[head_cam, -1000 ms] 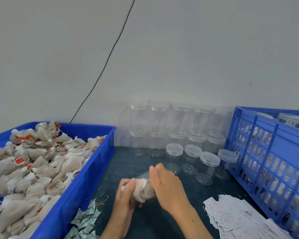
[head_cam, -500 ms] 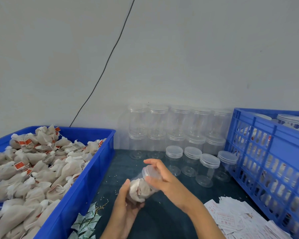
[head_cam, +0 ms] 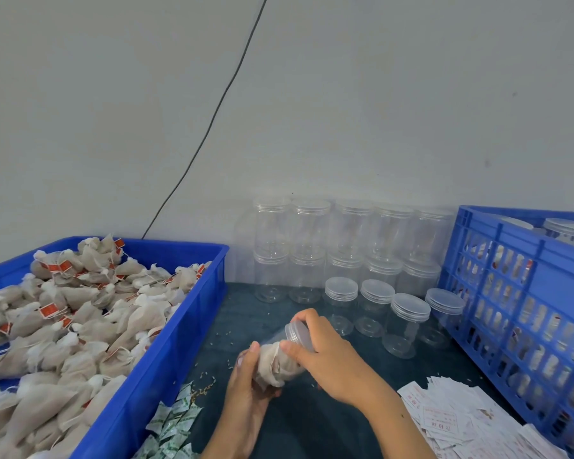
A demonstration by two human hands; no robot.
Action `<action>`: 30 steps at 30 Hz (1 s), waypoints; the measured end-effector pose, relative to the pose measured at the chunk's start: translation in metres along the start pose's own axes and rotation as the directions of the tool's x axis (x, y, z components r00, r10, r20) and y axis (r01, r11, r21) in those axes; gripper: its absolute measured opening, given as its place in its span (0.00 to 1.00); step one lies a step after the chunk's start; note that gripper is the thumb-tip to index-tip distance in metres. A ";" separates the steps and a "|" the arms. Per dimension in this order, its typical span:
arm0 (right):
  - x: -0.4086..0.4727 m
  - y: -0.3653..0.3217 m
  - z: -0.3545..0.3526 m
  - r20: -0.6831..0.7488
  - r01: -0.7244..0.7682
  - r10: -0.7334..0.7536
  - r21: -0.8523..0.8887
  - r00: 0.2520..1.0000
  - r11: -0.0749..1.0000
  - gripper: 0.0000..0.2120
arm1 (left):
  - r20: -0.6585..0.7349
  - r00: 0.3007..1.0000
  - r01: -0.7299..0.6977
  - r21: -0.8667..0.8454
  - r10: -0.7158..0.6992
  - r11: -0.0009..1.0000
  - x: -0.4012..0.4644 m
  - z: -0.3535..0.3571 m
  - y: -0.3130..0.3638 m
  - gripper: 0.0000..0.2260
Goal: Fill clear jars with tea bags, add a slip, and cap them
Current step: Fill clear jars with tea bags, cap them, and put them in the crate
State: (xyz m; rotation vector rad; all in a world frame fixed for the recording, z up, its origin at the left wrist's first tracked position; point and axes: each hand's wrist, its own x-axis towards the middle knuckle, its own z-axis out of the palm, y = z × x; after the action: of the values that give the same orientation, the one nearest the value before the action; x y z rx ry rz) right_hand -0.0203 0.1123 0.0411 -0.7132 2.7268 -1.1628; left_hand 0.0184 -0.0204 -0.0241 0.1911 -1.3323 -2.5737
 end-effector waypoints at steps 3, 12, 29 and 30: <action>-0.001 -0.002 0.000 -0.046 -0.051 0.049 -0.043 0.998 0.998 0.18 | 0.004 0.999 -0.049 0.049 0.049 0.998 0.000 0.003 -0.002 0.22; -0.004 0.000 0.005 -0.281 0.234 -0.321 -0.301 0.905 0.924 0.17 | 0.070 0.996 0.061 0.016 -0.062 0.998 0.000 0.008 -0.003 0.22; -0.002 -0.010 -0.005 -0.108 -0.102 0.210 0.608 0.972 0.787 0.27 | 0.094 0.989 -0.125 0.066 0.118 0.990 -0.005 0.016 0.012 0.14; -0.004 -0.011 -0.011 -0.087 -0.121 0.227 0.636 0.970 0.762 0.30 | 0.125 0.987 -0.116 0.089 0.104 0.989 -0.006 0.019 0.015 0.16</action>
State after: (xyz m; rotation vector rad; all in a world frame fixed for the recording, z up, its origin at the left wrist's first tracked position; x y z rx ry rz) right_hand -0.0157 0.1146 0.0561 -0.2676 2.1896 -1.9895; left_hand 0.0220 -0.0125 -0.0010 -0.0213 -1.4669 -2.4653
